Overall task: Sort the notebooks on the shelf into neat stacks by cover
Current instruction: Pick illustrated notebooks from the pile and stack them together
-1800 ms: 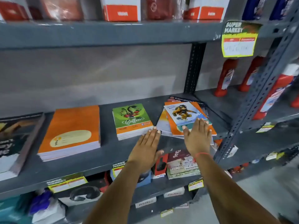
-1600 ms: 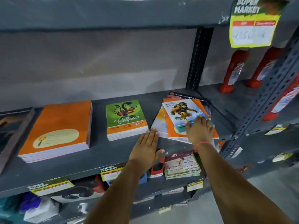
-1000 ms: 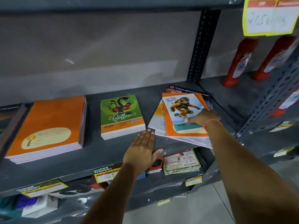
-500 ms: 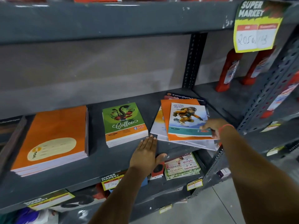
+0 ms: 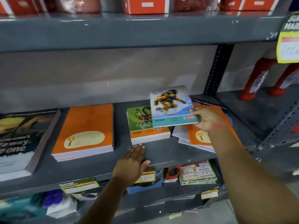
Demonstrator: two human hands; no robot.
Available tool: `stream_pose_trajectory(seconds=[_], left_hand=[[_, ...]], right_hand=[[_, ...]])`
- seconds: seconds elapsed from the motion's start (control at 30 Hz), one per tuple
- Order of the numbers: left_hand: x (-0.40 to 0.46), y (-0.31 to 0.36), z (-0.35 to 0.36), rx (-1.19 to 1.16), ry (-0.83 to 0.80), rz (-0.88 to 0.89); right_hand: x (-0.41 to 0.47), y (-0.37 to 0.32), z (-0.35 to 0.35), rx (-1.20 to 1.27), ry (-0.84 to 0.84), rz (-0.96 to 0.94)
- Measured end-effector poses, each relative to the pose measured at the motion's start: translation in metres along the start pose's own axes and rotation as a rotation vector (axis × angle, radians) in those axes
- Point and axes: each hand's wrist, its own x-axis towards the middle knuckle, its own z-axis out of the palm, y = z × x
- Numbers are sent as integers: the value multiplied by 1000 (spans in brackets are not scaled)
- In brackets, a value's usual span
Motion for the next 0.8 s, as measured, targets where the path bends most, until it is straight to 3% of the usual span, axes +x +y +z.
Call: stream_pose_trajectory(seconds=[0.13,0.3,0.57,0.67,0.8], left_hand=[[-4,-1,-8,30,15,35],[-1,-3,-5,33,112,54],[-1,-7,1,43,99,86],[1,-8,0,-35,11,22],[11,19,-11,-99,198,156]], right_hand=[[17,30,55,-158,-31,-13],[30,50,72,-546,105,-98],[34,74,80,-1135,378,-354],[28,76,73,-1138,395,-435],[20,63,35,-1071,548,-431]])
